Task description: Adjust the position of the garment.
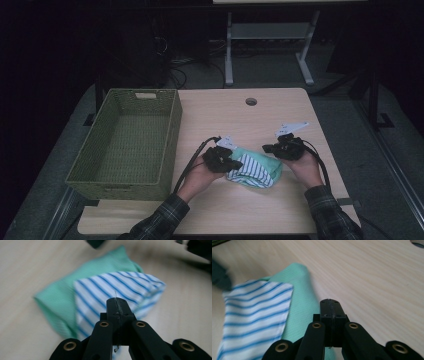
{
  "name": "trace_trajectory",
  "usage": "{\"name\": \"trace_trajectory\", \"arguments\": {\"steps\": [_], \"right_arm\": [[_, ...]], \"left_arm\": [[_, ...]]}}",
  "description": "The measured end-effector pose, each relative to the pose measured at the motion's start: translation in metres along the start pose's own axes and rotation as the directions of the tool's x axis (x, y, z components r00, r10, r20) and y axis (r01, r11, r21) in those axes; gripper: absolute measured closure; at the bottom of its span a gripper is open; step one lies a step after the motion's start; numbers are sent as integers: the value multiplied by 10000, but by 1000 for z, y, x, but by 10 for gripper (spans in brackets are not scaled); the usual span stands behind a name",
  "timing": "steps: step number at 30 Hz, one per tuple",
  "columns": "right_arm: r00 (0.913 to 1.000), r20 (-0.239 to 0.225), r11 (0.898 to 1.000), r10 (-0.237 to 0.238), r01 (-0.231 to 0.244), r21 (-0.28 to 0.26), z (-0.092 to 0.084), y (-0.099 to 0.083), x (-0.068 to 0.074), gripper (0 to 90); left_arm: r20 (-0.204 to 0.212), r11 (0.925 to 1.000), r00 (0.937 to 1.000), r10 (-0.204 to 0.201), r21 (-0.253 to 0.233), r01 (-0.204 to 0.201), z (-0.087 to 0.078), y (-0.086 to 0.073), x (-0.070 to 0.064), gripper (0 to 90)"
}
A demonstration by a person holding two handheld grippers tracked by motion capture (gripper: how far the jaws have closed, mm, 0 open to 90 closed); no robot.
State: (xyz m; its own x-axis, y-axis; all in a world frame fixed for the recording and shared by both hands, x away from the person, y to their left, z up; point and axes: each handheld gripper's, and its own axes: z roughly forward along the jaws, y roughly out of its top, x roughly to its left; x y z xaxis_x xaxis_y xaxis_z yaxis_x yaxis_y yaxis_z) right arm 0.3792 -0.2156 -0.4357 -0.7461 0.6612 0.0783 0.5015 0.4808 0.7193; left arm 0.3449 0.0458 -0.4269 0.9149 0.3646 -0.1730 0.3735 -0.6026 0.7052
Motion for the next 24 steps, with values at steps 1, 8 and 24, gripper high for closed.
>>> {"name": "trace_trajectory", "arguments": {"steps": [1, 8, 24], "right_arm": [[10000, 46, 10000, -2, 2, 19, 1, 2, -1, 900], [9998, 198, 9994, -8, 1, 351, 18, 4, -14, 900], [9990, -441, 9991, 97, -79, 417, 11, -26, 2, 900]], "left_arm": [[32, 10000, 10000, 23, 78, -23, 1, -3, -4, 897], [409, 9975, 9988, 265, 644, -291, 15, -11, -19, 897], [-396, 9851, 9974, 601, 1640, -529, 23, -17, -11, 896]]}}
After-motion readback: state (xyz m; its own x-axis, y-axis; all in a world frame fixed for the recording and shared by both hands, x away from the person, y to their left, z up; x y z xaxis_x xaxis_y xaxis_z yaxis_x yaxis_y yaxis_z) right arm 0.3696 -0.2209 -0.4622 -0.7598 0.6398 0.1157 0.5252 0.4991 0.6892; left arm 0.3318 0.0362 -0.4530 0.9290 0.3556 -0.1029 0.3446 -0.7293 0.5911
